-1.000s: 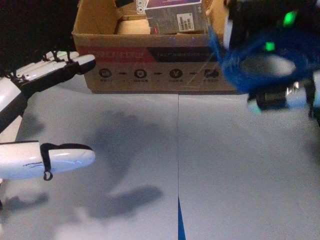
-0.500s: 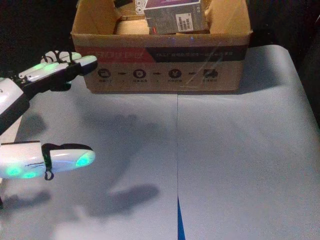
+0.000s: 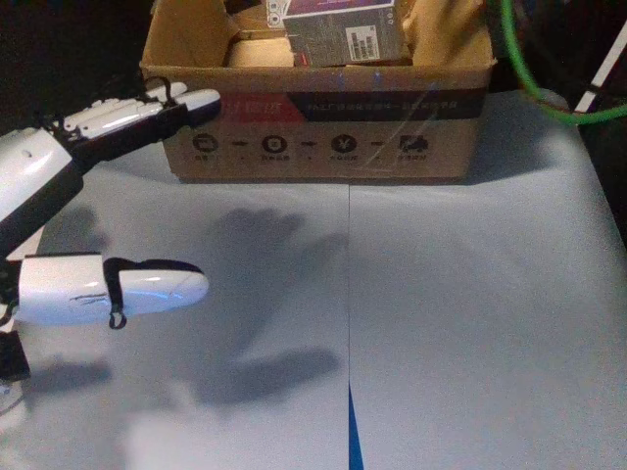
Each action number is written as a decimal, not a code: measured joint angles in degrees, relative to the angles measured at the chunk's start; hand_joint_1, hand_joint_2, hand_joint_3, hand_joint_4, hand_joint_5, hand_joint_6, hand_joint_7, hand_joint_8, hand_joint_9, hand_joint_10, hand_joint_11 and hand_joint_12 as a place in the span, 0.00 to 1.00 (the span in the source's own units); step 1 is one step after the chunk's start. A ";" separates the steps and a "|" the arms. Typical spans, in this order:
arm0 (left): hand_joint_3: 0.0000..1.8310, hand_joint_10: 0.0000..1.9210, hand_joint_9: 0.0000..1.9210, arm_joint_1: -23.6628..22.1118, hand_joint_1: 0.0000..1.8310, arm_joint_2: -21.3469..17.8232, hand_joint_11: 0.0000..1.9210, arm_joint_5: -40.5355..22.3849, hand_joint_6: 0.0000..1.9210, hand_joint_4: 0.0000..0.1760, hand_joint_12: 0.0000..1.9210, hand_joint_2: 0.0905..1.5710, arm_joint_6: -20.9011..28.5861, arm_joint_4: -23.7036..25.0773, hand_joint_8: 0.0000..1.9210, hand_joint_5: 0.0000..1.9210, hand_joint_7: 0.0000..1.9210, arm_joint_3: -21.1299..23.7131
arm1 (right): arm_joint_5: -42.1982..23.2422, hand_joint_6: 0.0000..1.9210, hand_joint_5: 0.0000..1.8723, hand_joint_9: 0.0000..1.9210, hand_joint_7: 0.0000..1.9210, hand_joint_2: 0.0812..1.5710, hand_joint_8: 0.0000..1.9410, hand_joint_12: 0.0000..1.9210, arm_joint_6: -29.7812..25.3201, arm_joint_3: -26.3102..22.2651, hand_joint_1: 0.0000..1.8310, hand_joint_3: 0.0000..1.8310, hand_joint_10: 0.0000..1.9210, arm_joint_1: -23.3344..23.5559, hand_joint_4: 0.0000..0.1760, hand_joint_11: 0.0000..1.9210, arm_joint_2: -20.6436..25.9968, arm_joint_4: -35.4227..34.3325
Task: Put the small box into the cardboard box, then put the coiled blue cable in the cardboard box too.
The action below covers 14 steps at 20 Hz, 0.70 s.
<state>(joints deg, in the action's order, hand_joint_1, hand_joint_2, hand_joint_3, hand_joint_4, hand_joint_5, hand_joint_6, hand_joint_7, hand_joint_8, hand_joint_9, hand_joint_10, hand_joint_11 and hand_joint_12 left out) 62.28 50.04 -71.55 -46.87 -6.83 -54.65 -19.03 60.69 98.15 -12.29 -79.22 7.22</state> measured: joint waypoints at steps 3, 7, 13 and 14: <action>0.00 0.00 0.12 -1.16 0.33 0.57 0.14 1.27 0.00 0.77 0.10 0.58 0.39 1.09 0.00 0.12 0.09 -0.68 | 2.91 0.01 0.12 0.13 0.11 0.54 0.08 0.53 -0.02 2.80 0.35 0.00 0.22 0.00 0.96 0.03 -1.64 -0.11; 0.00 0.00 0.12 -1.16 0.33 0.59 0.14 1.57 0.00 0.82 0.10 0.58 0.46 1.40 0.00 0.13 0.10 -0.68 | 3.43 0.00 0.00 0.00 0.00 0.52 0.00 0.00 0.00 2.62 0.30 0.00 0.00 0.00 1.00 0.00 -1.40 -0.20; 0.00 0.00 0.12 -1.16 0.32 0.59 0.14 1.88 0.00 0.79 0.10 0.56 0.48 1.25 0.00 0.15 0.11 -0.68 | 3.10 0.00 0.00 0.00 0.00 0.51 0.00 0.00 -0.07 1.09 0.30 0.00 0.00 0.00 1.00 0.00 -1.49 1.73; 0.00 0.00 0.13 -1.16 0.32 0.66 0.14 1.92 0.00 0.82 0.10 0.56 0.48 1.27 0.00 0.14 0.11 -0.68 | 3.08 0.00 0.00 0.00 0.00 0.51 0.00 0.00 -0.04 0.55 0.30 0.00 0.00 0.00 1.00 0.00 -1.29 2.12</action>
<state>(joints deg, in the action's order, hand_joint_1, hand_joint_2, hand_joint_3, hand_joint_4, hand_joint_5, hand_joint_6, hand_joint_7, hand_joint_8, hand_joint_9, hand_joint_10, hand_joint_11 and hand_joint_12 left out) 61.12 50.70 -69.63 -46.39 -5.56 -55.33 -15.94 60.64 98.70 -12.29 -80.51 9.34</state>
